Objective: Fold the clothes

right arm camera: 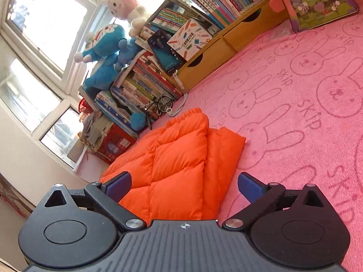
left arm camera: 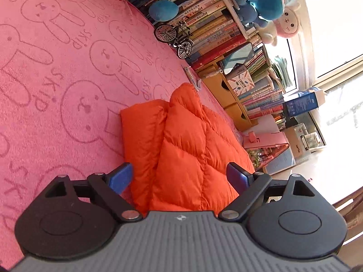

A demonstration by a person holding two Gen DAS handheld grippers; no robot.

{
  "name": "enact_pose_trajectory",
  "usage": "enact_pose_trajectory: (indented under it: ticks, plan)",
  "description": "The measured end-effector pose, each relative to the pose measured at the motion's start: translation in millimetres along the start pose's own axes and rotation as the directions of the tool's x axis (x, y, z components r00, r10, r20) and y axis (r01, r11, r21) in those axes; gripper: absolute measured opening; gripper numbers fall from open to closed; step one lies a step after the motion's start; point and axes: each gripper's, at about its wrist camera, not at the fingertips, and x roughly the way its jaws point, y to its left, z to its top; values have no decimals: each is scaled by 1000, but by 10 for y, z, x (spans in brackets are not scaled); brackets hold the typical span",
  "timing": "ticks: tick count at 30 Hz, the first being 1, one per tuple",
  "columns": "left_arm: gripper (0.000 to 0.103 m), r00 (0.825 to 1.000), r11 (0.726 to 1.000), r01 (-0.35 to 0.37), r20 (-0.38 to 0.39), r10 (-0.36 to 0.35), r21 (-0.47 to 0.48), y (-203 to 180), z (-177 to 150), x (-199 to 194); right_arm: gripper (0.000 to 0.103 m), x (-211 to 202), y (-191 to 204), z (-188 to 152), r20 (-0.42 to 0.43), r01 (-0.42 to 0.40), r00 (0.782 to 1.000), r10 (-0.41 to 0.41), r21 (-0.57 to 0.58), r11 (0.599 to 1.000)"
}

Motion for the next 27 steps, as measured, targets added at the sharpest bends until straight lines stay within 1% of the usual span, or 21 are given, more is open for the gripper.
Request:
enact_pose_trajectory:
  ticks: [2,3,6,9,12,13,15,16,17,19,20,22,24,26,27]
  plan:
    - [93,1000,1000,-19,-20,18,-4,29,82,124,101,187,-21,128,-19,18,1000,-18,-3,1000]
    - [95,999,1000,-24,-30,23,-5,44,115,178,102,300,-27,179,-31,22,999,-22,-9,1000]
    - [102,999,1000,3,-33,-2,5,57,183,274,103,578,-47,275,-76,37,996,-39,-28,999]
    - [103,999,998,-9,-39,11,56,-30,167,371,103,723,-68,312,-95,26,995,-30,-48,999]
    - [101,999,995,-9,-42,13,96,-107,118,452,103,780,-94,356,-107,-1,994,-3,-44,999]
    - [98,999,995,-7,-43,11,99,-119,108,474,103,790,-103,371,-114,-14,993,8,-47,999]
    - [94,999,997,-1,-36,4,72,-99,118,491,103,808,-117,404,-132,-31,991,23,-59,998]
    - [89,1000,998,0,-31,2,56,-87,126,497,103,821,-122,421,-138,-37,990,27,-66,997]
    - [86,1000,999,-2,-26,3,40,-75,132,501,103,835,-122,434,-142,-39,989,29,-71,997]
    - [75,1000,1000,-4,-21,4,9,-44,132,499,103,872,-108,449,-144,-36,989,25,-77,996]
    - [72,1000,1000,-1,-20,1,-2,-35,122,494,103,891,-88,443,-144,-31,989,18,-87,996]
    - [62,1000,1000,12,-17,-12,-19,-17,94,482,103,927,4,371,-156,-24,988,1,-143,989]
    - [59,1000,999,22,-12,-22,-28,-2,84,466,103,934,80,284,-197,-70,980,35,-174,982]
    - [56,1000,999,26,-7,-27,-47,15,94,475,103,927,101,229,-217,-113,973,78,-157,981]
    - [53,1000,998,25,-3,-25,-57,15,95,480,103,927,101,216,-213,-121,973,89,-142,982]
